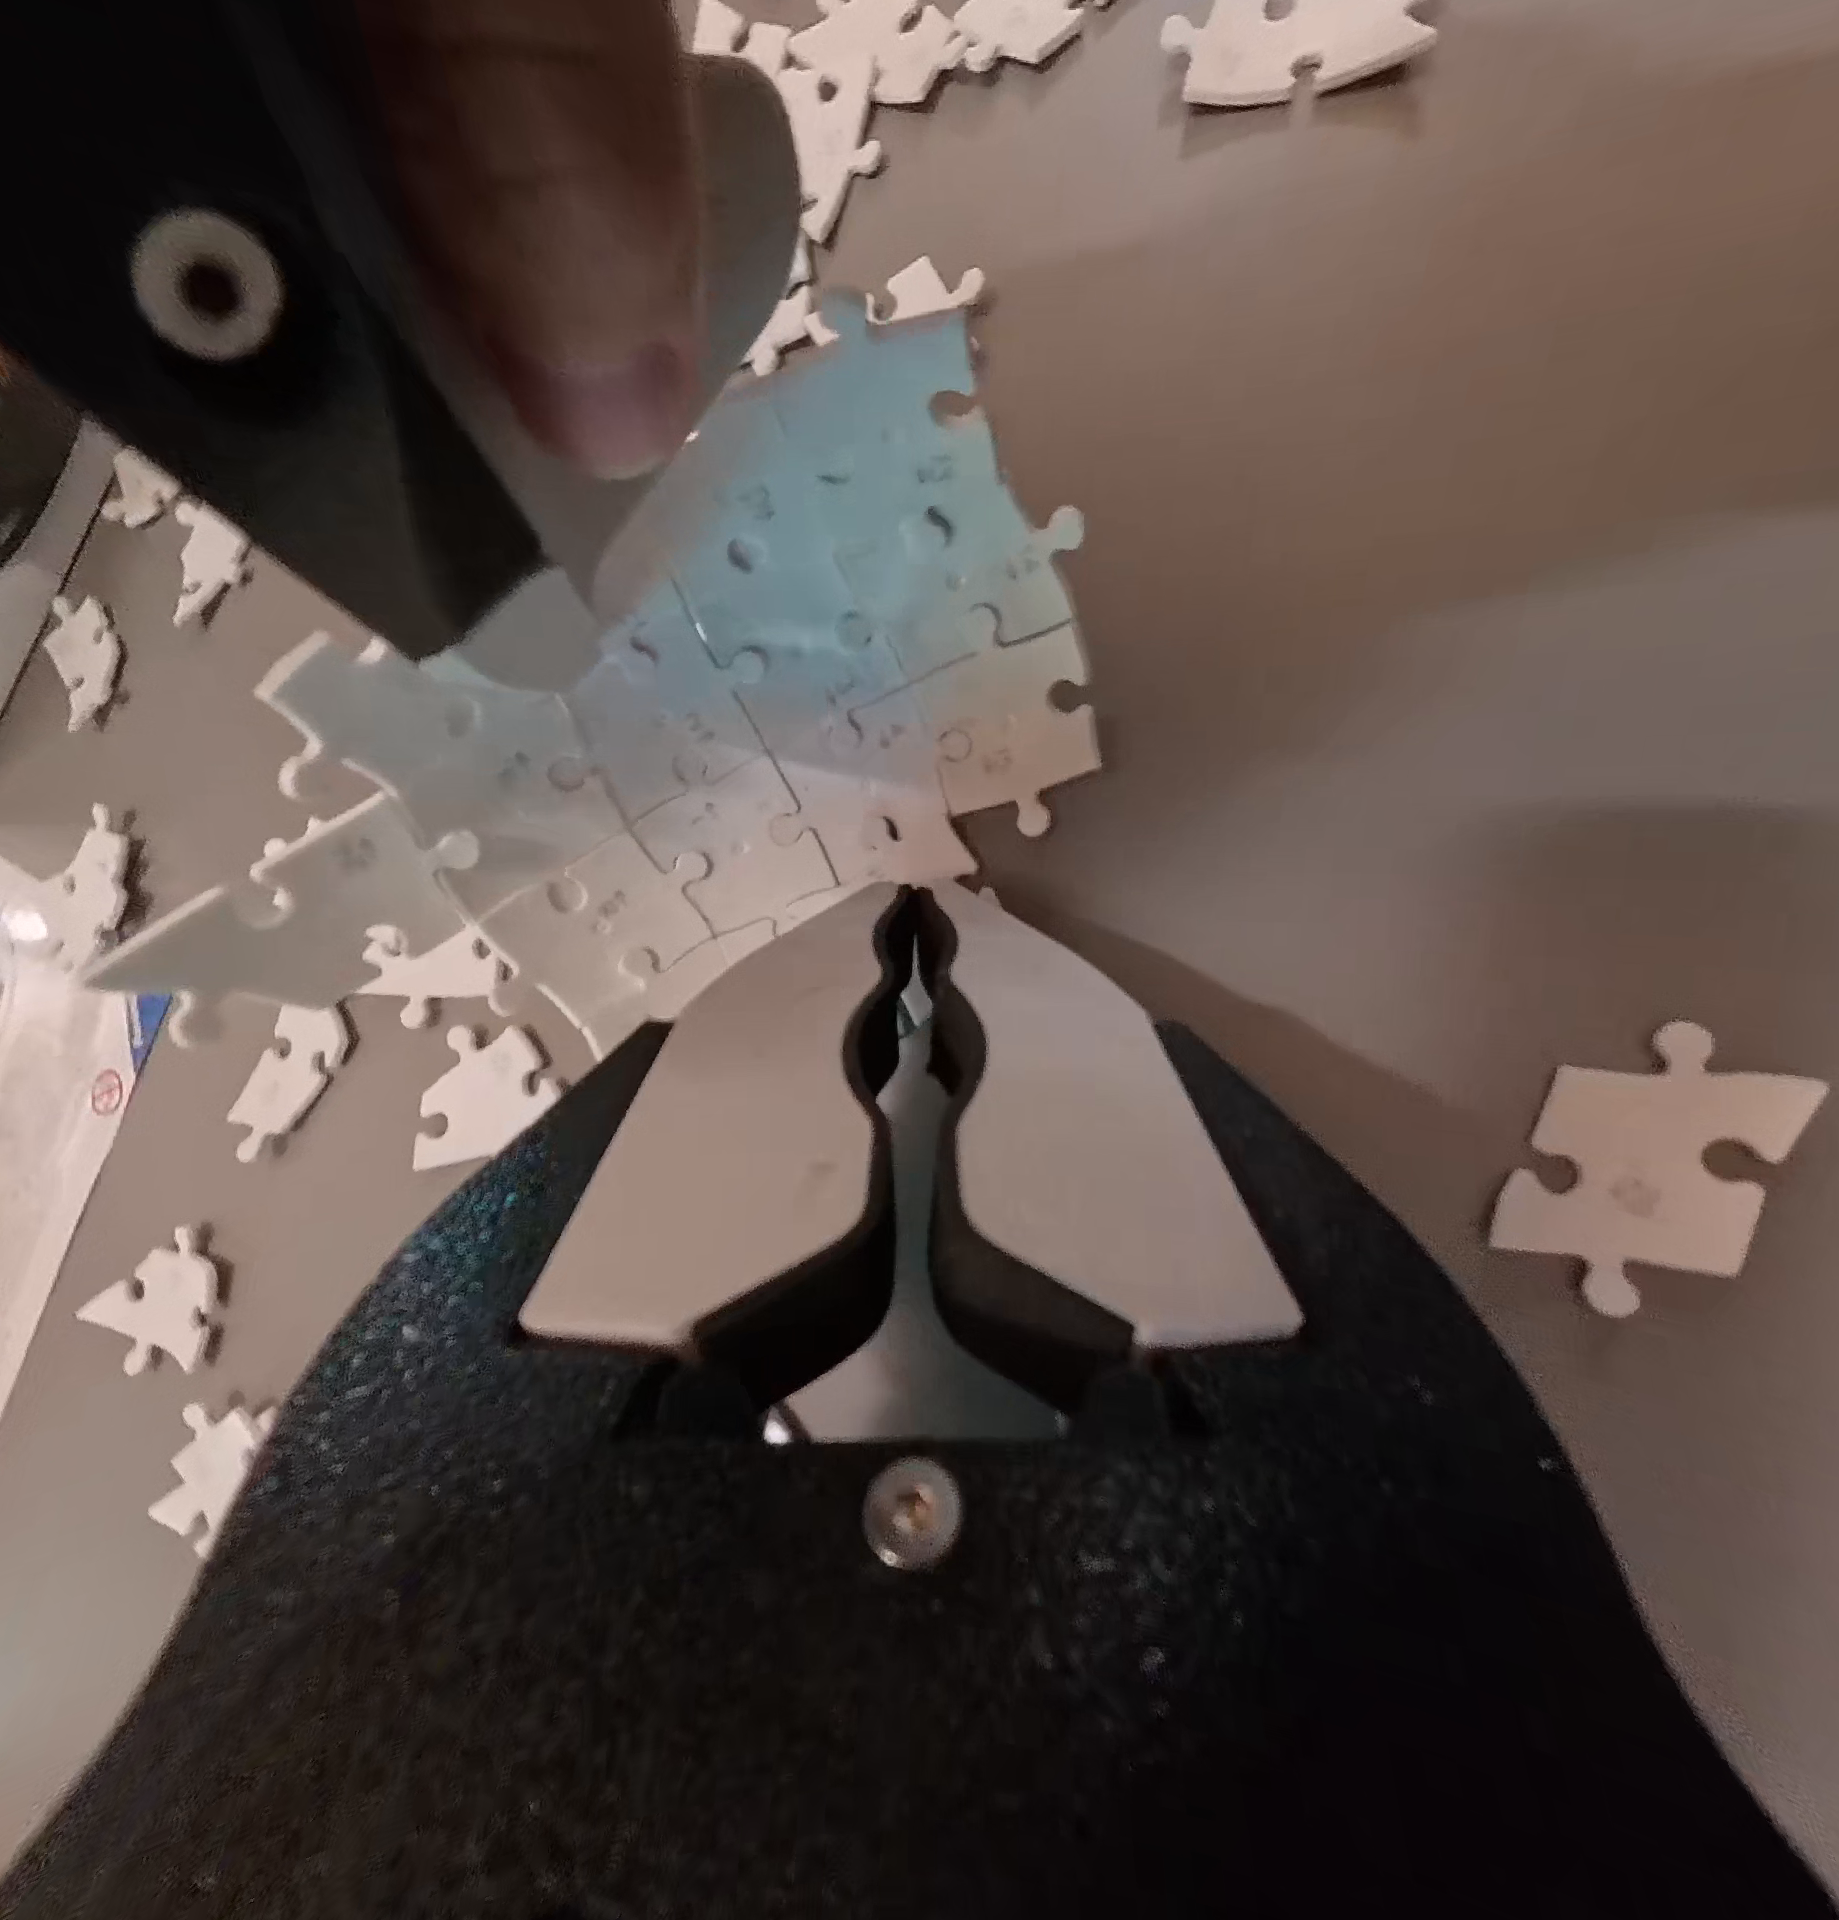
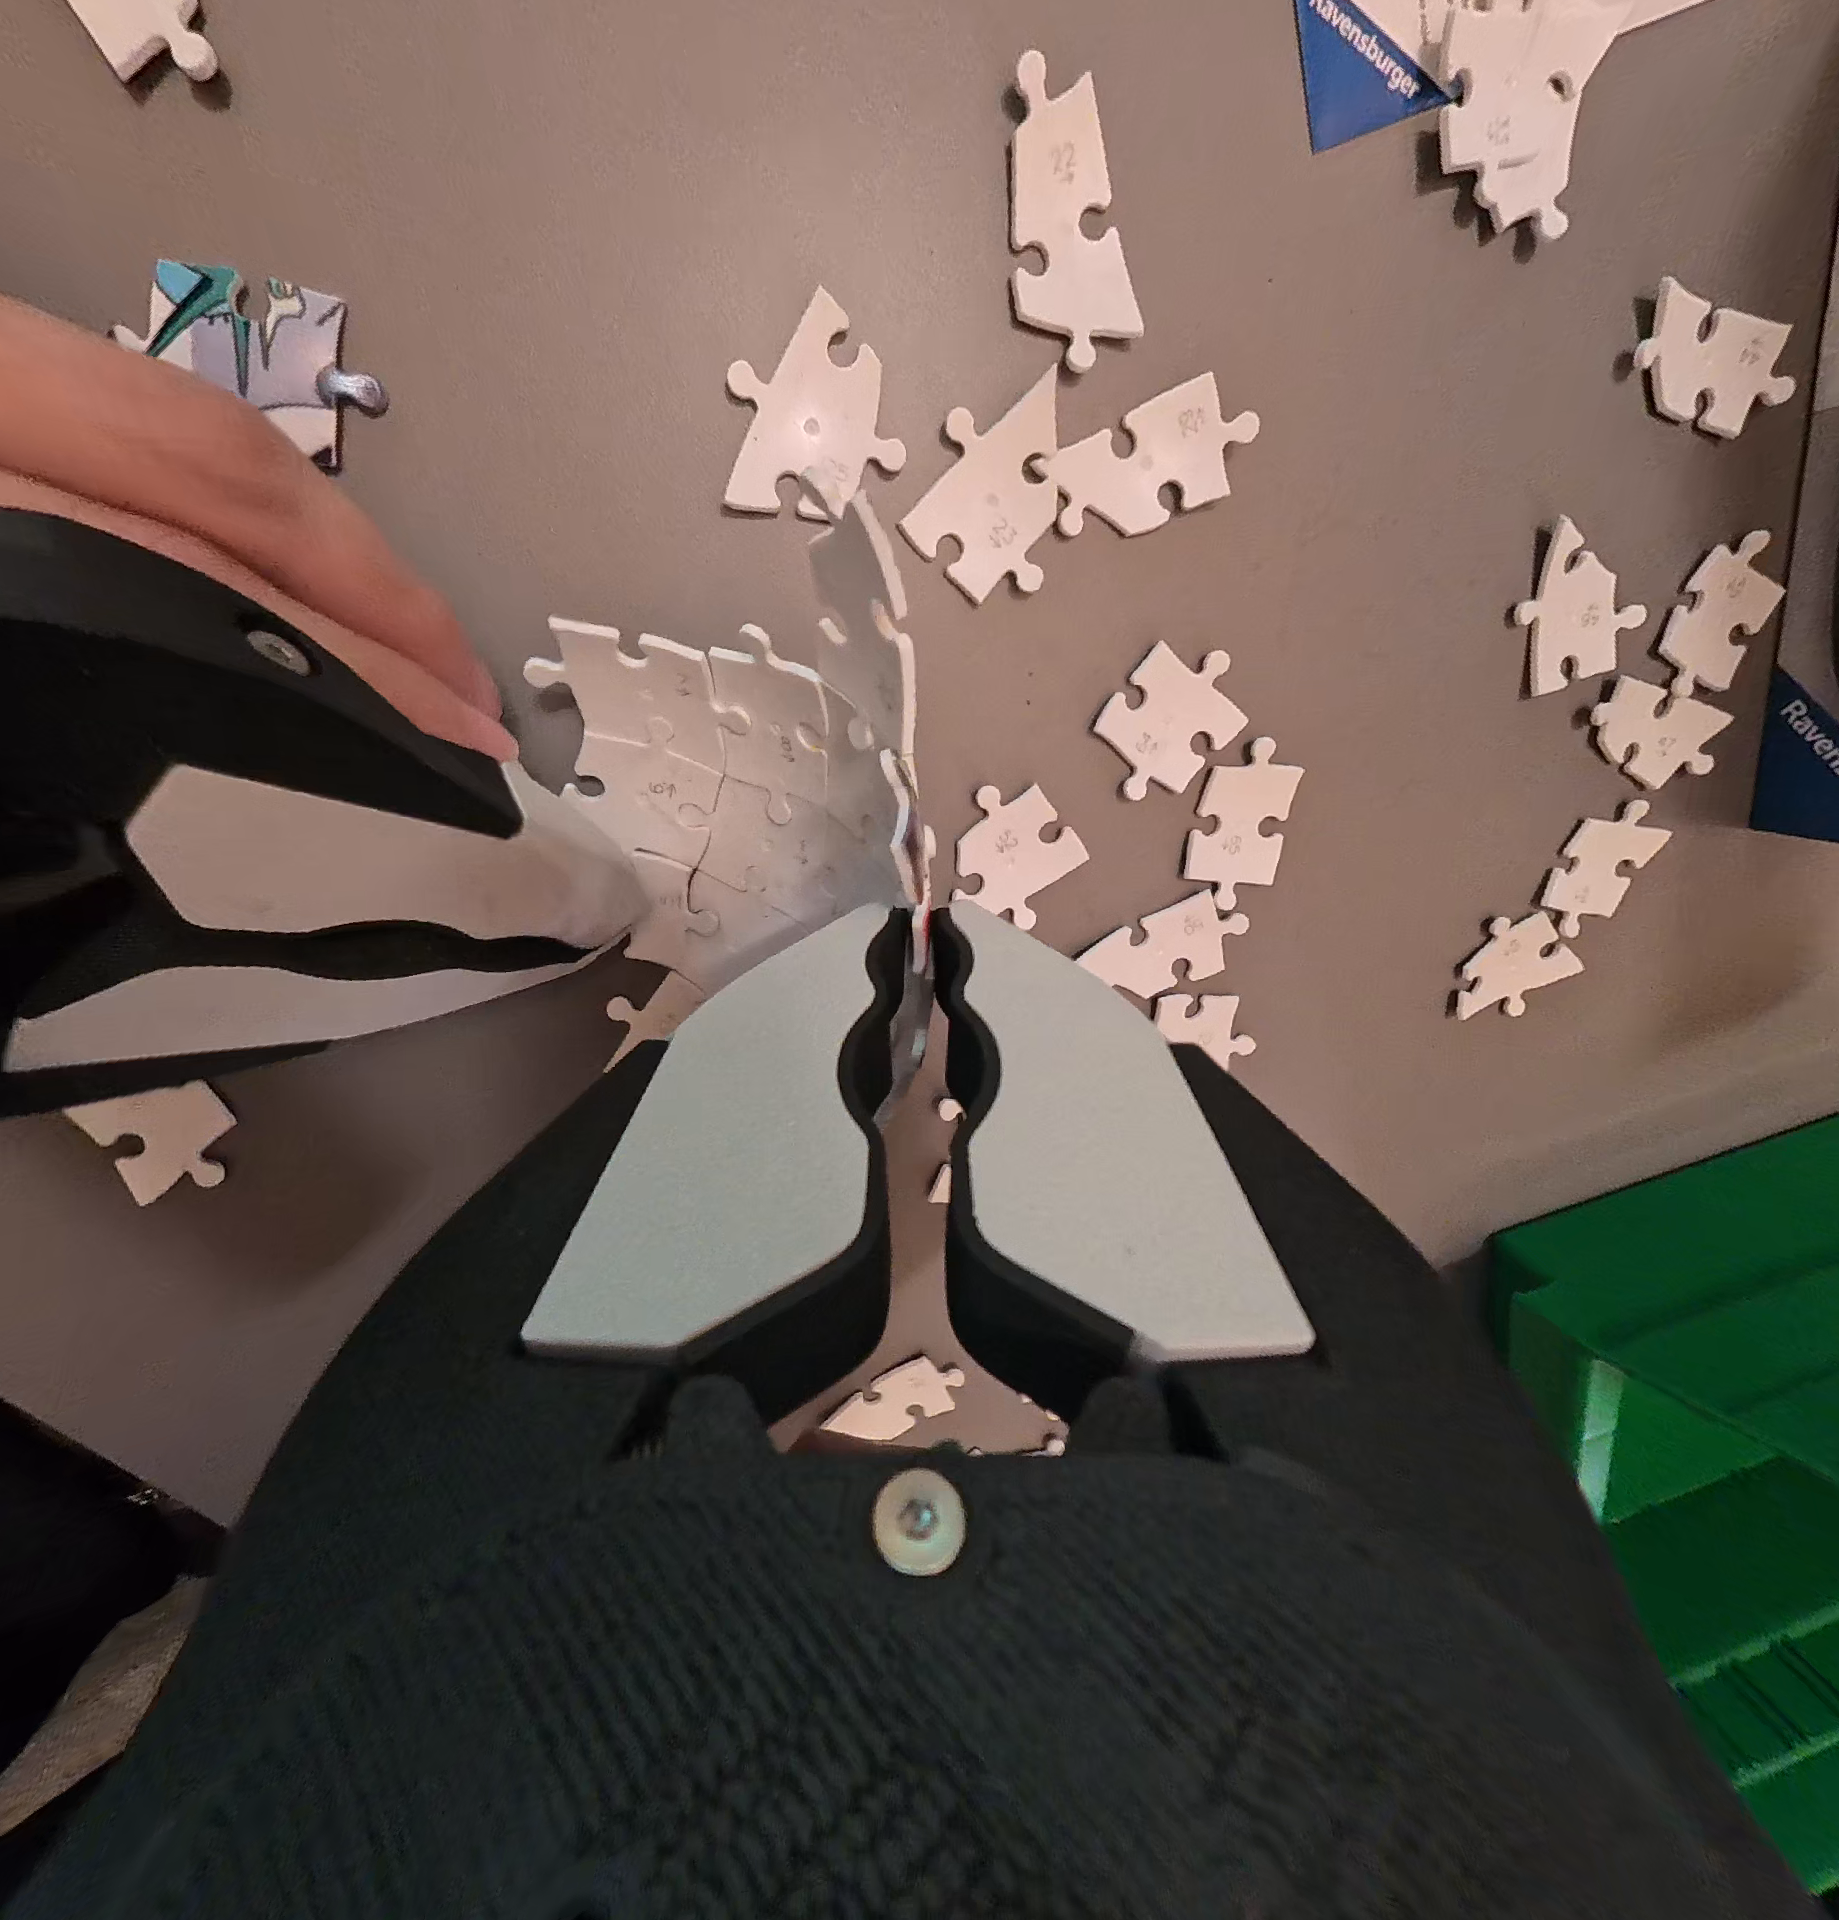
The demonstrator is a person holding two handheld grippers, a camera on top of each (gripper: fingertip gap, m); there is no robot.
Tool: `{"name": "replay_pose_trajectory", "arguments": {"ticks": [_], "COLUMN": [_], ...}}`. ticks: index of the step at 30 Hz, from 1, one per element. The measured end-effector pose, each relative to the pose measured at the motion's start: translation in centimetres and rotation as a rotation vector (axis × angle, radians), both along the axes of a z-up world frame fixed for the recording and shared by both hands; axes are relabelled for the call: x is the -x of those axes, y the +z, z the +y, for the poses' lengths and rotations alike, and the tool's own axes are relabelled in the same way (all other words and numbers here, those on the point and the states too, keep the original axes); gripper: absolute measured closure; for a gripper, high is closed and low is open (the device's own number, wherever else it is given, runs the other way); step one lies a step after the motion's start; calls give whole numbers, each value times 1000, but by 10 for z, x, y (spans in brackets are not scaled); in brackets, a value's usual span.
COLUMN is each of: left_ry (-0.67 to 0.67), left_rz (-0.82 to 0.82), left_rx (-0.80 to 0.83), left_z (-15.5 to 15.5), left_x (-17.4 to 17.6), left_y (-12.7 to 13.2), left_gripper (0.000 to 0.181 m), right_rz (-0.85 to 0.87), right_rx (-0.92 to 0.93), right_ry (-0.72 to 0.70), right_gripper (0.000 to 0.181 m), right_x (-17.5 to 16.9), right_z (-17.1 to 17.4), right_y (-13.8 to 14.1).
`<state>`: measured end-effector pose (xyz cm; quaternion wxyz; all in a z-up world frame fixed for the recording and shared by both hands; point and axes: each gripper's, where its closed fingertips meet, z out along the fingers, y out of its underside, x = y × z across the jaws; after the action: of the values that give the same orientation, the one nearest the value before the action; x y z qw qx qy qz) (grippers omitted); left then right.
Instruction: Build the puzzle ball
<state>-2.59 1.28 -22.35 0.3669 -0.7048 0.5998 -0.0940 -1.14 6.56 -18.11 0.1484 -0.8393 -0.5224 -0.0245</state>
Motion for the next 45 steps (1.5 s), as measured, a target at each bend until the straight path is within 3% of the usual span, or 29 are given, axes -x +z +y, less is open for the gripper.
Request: {"name": "replay_pose_trajectory", "arguments": {"ticks": [10,15,31,36,41,45], "left_ry": [4,82,111,70,-26,-26], "left_rz": [9,-36,-1,17,209,135], "left_rx": [-26,-49,2,-10,-135,-96], "left_z": [4,6,11,11,11,11], "left_x": [6,12,4,5,5,4], "left_y": [5,20,0,-1,0,0], "left_gripper": [171,179,181,181,181,181], "right_rz": [-8,-11,-9,-10,-8,-1], "right_rx": [-11,-13,-10,-11,-13,-5], "right_ry": [12,10,6,9,7,-2], "right_gripper": [177,176,176,176,176,176], "right_x": [2,1,0,1,1,0], "right_z": [2,1,2,3,4,4], "right_y": [1,1,0,0,-1,-2]}}
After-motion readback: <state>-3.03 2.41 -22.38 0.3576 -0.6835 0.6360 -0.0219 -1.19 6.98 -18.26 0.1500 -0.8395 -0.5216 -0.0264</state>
